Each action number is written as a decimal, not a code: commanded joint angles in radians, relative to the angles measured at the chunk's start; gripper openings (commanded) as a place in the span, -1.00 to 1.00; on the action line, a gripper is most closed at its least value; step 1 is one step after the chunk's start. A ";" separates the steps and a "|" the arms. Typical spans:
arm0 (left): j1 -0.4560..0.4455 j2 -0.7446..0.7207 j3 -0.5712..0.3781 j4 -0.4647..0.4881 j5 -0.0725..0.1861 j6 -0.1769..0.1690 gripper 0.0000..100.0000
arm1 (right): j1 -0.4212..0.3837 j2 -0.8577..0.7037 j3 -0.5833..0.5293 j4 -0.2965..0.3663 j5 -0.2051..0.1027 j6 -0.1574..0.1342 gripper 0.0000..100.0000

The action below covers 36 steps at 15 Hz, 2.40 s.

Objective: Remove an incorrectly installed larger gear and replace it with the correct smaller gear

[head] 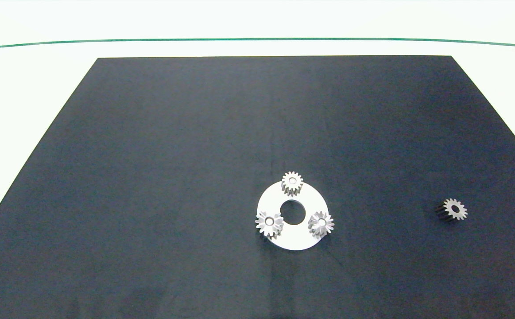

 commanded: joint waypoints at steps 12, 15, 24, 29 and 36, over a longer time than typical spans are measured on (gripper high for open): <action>-0.047 0.330 -0.402 0.263 -0.219 0.130 1.00 | 0.123 0.403 -0.437 0.145 0.003 0.000 1.00; -0.107 0.448 -0.459 0.242 -0.268 0.153 1.00 | 0.152 0.508 -0.502 0.145 0.013 0.008 1.00; -0.352 0.672 -0.474 0.208 -0.263 0.259 1.00 | 0.144 0.775 -0.641 0.062 0.048 0.034 1.00; -0.358 0.797 -0.527 0.203 -0.252 0.428 1.00 | 0.130 0.845 -0.641 0.028 0.048 0.034 1.00; -0.455 0.945 -0.543 0.133 -0.202 0.481 1.00 | 0.124 0.870 -0.641 0.013 0.048 0.034 1.00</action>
